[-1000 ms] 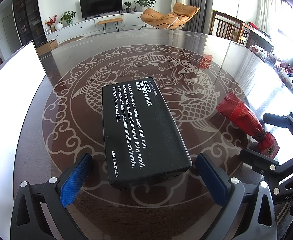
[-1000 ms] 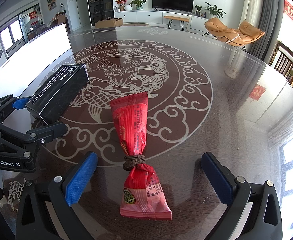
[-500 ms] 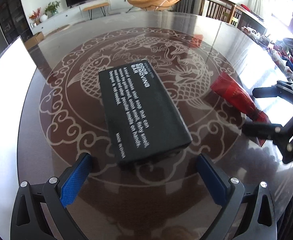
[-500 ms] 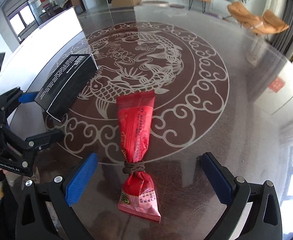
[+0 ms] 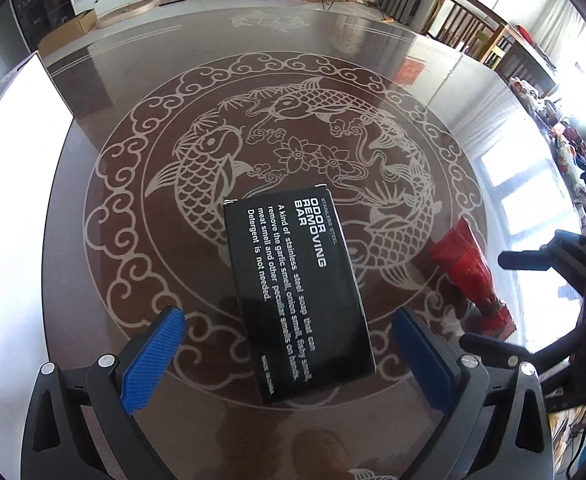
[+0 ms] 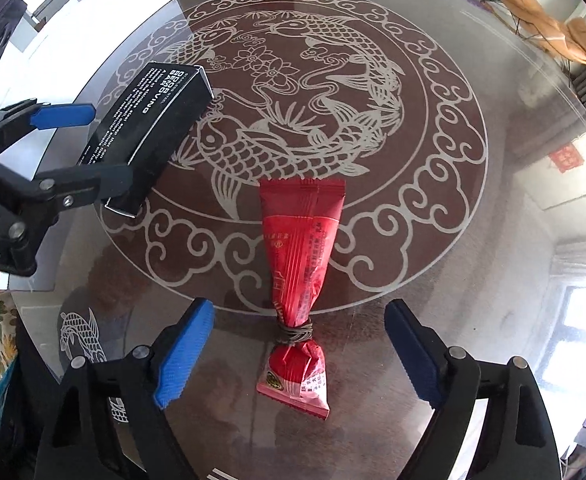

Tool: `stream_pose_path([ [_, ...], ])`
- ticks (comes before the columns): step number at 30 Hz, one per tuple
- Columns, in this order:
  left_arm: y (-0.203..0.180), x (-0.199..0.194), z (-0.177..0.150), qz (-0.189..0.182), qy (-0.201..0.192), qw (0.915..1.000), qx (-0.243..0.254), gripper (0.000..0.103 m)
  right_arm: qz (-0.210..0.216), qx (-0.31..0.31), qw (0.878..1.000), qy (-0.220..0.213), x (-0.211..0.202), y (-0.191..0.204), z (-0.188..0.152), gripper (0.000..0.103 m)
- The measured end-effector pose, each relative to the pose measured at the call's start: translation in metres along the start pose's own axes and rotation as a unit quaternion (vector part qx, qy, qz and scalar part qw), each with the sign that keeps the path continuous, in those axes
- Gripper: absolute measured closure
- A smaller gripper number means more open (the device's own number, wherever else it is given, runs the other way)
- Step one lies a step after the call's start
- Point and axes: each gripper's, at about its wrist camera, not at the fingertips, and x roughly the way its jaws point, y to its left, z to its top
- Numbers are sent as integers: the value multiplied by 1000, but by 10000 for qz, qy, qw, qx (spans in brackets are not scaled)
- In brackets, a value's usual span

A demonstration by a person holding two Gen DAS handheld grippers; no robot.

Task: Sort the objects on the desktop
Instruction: 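Carry the box and red bag over the white bin with both tools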

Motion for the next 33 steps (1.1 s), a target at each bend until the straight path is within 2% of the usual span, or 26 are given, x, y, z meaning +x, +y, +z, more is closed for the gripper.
stream_pose_path([
  [3, -2, 9, 5, 62, 81, 9998, -169, 0, -19, -25, 10000, 20, 4, 3, -2, 25],
  [7, -14, 21, 9, 403, 112, 9991, -11, 2, -139, -163, 9998, -27, 6, 8, -7, 37],
  [8, -16, 22, 10, 414, 74, 9991, 19, 8, -137, -177, 9997, -70, 5, 9, -7, 44],
  [9, -17, 21, 11, 377, 32, 9993, 14, 28, -125, -194, 9997, -98, 3, 9, -6, 57],
  [10, -17, 20, 12, 390, -10, 9992, -21, 43, -70, -187, 9997, -119, 1, 9, -6, 66],
  [11, -16, 17, 12, 361, -84, 9993, -61, 44, 23, -149, 9998, -115, -1, 7, -6, 83],
  [19, -8, -27, -6, -63, -461, 9989, 82, 45, 213, -58, 9993, -312, -33, -7, -18, 83],
  [22, -8, -45, -17, -118, -688, 9975, 49, 45, 121, -103, 9994, -321, -40, -5, -20, 83],
  [31, 8, -99, -46, -322, -1402, 9895, 110, 45, 165, -150, 9976, -651, -69, 4, -32, 83],
  [33, 12, -114, -50, -462, -1552, 9868, 48, 45, 202, -143, 9971, -726, -74, 7, -34, 83],
])
